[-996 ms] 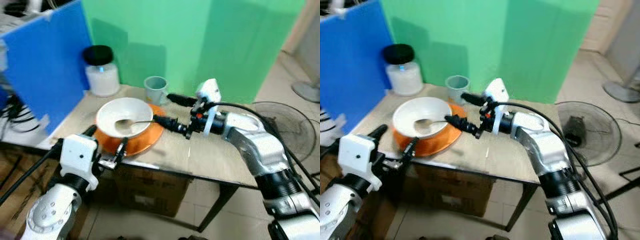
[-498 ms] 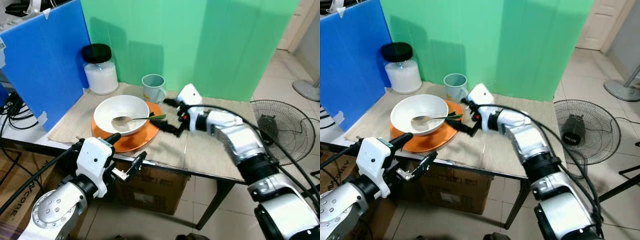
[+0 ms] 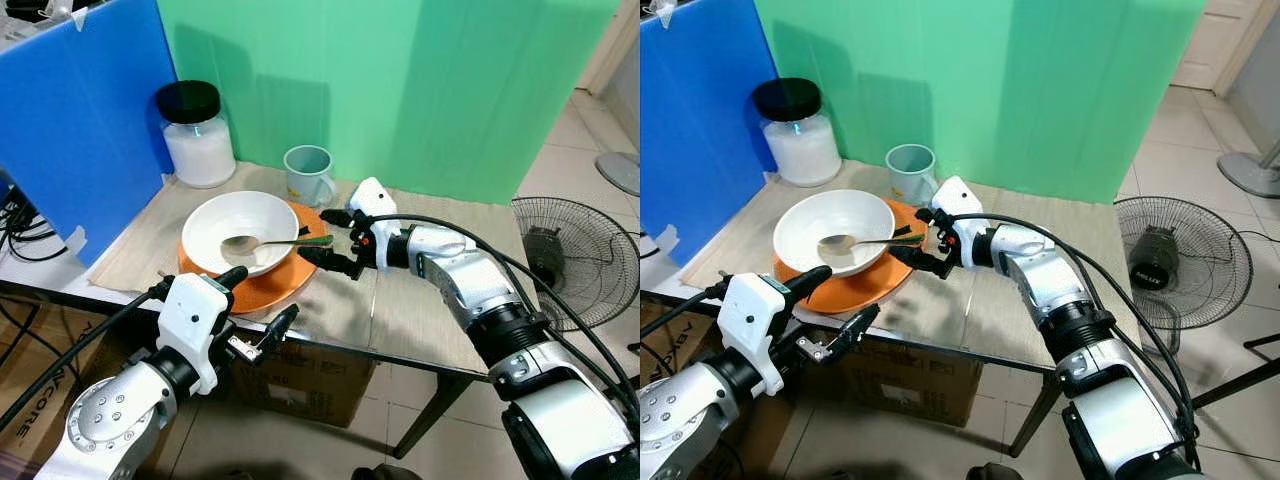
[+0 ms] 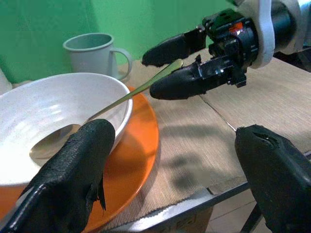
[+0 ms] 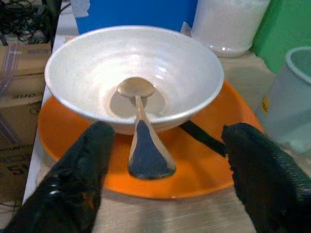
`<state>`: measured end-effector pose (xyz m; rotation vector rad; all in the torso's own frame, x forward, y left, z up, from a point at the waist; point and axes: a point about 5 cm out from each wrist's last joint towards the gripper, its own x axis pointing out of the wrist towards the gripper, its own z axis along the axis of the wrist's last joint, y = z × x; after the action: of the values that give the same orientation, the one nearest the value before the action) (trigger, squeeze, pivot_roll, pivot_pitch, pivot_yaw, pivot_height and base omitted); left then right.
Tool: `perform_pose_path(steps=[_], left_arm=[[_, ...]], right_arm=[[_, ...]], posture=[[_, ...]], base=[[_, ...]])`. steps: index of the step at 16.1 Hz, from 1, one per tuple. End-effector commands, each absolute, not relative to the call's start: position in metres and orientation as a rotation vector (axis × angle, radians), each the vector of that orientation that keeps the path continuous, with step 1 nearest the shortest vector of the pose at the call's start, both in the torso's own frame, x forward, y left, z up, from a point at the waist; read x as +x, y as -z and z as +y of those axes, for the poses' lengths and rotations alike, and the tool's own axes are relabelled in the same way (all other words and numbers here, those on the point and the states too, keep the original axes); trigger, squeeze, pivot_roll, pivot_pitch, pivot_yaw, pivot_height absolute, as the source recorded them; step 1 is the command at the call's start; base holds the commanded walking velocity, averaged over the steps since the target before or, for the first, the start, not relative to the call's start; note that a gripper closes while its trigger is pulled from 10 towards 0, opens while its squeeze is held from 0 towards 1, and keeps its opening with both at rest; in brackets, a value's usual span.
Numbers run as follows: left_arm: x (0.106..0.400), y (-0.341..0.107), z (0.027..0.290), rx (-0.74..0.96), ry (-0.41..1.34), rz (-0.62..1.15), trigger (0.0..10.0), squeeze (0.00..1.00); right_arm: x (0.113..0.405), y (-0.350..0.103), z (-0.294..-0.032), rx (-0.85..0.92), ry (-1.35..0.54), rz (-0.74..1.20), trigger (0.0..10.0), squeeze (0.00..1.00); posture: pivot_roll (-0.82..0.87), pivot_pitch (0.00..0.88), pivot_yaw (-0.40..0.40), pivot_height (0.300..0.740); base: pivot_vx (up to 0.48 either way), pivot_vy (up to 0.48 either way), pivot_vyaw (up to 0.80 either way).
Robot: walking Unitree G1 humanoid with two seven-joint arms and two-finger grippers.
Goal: Setting the table
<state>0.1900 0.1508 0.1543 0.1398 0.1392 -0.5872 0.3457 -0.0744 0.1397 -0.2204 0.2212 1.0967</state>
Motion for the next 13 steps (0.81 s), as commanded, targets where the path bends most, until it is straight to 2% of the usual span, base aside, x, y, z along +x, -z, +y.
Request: perform_pose_path(steps=[1, 13], left_arm=[[0.1890, -0.1557, 0.1499, 0.145, 0.603, 0.144, 10.0, 0.00], [0.1894, -0.1552, 0.1489, 0.138, 0.611, 0.148, 10.0, 0.00]], right_arm=[[0.3497, -0.1484, -0.0729, -0.236, -1.099, 0.190, 0.0, 0.00], [0.3472, -0.1484, -0.0696, -0.194, -1.154, 0.192, 0.0, 0.00]], posture=[[-0.02, 0.026, 0.001, 0.740], [-0.02, 0.026, 0.001, 0.740]], base=[[0.000, 0.000, 0.00], [0.000, 0.000, 0.00]])
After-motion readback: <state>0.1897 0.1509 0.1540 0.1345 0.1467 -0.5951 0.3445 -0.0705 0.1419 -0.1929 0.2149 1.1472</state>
